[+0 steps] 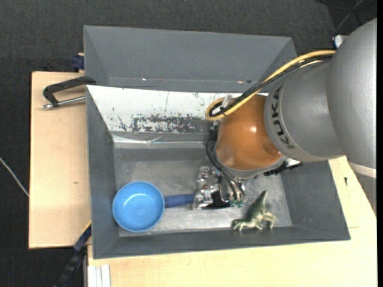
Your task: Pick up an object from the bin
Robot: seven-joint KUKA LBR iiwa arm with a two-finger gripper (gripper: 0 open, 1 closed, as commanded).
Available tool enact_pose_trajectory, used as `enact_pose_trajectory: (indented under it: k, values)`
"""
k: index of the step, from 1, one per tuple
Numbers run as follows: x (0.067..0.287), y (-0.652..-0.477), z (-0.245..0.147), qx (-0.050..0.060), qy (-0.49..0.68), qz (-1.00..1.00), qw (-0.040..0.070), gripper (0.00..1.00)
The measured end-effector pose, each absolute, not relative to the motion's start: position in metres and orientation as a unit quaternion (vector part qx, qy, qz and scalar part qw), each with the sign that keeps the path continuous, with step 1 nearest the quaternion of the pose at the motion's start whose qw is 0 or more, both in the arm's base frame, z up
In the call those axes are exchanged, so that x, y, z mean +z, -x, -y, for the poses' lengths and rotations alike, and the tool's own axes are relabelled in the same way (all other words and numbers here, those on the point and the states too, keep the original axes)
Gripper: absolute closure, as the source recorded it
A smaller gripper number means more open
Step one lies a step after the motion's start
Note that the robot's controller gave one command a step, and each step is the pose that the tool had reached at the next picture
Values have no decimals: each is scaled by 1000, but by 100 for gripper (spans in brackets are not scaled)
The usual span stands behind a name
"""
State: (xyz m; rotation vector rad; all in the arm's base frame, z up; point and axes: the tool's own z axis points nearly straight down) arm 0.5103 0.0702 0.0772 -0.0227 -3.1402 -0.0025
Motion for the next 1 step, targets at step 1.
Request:
enact_pose_trajectory:
  k: [1]
  values:
    - [193, -544, -61, 0, -119, 993, -6, 100]
